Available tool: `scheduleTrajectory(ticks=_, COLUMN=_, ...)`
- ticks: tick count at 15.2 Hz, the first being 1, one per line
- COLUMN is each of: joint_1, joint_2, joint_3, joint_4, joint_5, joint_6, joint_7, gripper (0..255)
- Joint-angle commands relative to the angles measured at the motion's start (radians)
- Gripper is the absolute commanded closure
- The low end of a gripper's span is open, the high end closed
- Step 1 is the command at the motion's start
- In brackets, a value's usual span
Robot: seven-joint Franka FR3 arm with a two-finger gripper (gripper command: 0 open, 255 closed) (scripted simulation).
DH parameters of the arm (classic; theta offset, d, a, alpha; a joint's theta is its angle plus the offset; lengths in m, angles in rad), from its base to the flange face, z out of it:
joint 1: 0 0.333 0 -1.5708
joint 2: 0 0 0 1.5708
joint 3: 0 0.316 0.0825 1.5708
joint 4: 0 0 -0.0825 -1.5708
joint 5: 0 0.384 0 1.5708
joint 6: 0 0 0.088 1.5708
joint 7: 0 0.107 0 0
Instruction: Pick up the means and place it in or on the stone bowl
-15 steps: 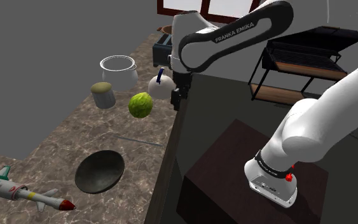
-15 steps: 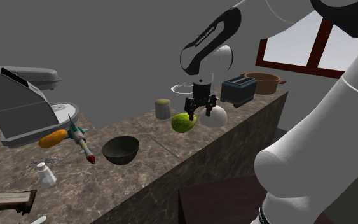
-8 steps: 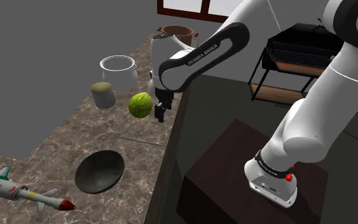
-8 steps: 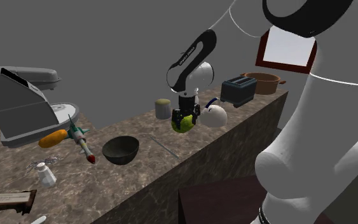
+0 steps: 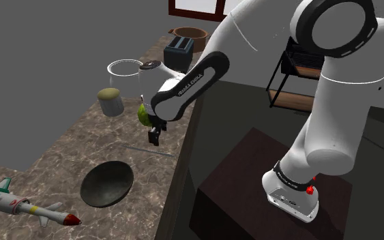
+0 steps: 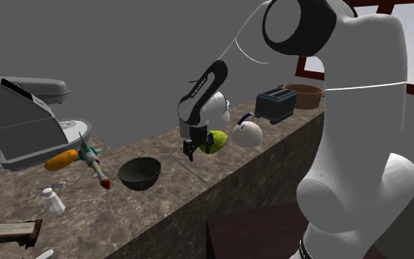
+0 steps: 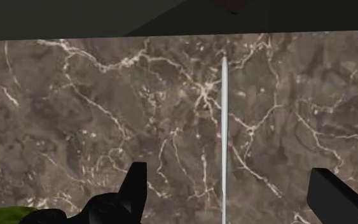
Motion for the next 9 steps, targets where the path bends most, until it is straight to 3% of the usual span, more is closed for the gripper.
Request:
scheduleTrajectory(ticks=1, joint_1=0.021, joint_2=0.084, joint_3=-0.006, joint_4=0.065, joint_5=-0.035, joint_6=0.016, joint_7=0.015, gripper=0)
scheduleTrajectory(ticks=4, joint_1=0.057, joint_2=0.184, joint_3=-0.016, joint_4=0.149, joint_5=-0.073, joint_6=0.030, joint_7=0.034, gripper=0)
scheduleTrajectory(ticks=9, joint_1=0.066, joint_2=0.236, joint_3=-0.029, joint_4=0.151, joint_5=-0.089, joint_6=0.080, joint_7=0.045, gripper=0)
